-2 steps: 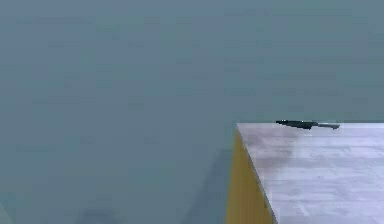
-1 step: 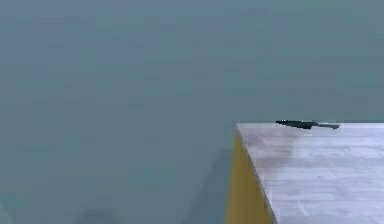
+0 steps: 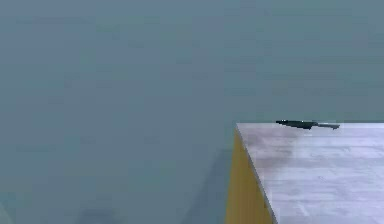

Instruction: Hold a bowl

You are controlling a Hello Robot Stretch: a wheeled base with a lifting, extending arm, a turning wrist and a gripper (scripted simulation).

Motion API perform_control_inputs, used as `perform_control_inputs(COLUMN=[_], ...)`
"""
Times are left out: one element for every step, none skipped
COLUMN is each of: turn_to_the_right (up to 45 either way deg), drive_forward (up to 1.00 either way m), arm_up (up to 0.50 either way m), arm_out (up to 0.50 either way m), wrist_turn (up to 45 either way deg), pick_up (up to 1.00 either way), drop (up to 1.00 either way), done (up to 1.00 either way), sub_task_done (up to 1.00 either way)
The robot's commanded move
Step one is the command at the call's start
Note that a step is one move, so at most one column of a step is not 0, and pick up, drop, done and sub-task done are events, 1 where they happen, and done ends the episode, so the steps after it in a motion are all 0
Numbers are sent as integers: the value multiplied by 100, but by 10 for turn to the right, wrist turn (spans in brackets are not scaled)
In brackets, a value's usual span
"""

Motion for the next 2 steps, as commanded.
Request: perform_control_inputs(turn_to_the_right=[0,0], drive_forward=[0,0], arm_up=[0,0], arm_out=[0,0], wrist_turn=[450,450], pick_up=[0,0], drop=[0,0], done=[0,0], sub_task_done=[0,0])
